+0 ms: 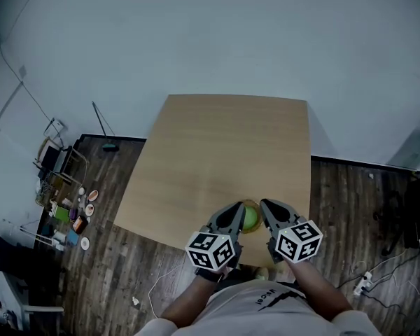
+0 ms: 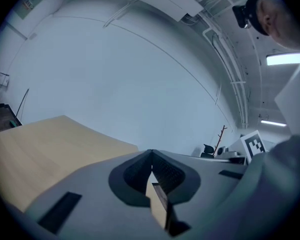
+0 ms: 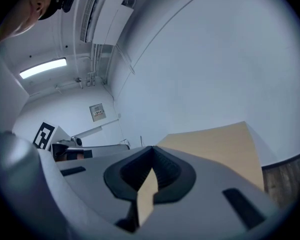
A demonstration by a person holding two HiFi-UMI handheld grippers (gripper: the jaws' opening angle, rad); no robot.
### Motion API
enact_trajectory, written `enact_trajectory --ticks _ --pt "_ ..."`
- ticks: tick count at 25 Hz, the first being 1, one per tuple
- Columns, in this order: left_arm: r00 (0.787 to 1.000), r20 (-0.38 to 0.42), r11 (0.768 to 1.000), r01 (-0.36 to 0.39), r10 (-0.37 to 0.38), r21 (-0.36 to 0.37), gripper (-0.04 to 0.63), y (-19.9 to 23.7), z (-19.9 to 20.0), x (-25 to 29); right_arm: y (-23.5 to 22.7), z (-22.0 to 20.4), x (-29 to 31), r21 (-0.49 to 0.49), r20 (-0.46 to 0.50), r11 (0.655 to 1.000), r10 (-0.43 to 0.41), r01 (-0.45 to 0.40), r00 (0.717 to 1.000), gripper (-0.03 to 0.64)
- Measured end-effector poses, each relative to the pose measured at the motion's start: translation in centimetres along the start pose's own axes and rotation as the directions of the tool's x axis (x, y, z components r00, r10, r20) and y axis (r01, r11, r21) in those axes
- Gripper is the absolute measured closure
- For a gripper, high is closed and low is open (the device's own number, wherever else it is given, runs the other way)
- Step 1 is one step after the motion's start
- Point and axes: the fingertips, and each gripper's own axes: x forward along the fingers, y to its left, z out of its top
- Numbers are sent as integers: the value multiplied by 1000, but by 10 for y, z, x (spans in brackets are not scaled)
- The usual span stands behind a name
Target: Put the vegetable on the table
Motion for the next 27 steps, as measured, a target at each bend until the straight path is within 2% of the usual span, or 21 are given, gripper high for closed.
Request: enact_trajectory --ticks 8,27 --pt "1000 24 1000 7 -7 11 581 -4 10 -2 6 7 1 -40 11 999 3 -3 1000 603" --pt "1000 -14 1000 8 -8 13 581 3 1 -1 6 -5 7 -42 -5 999 -24 24 1000 603"
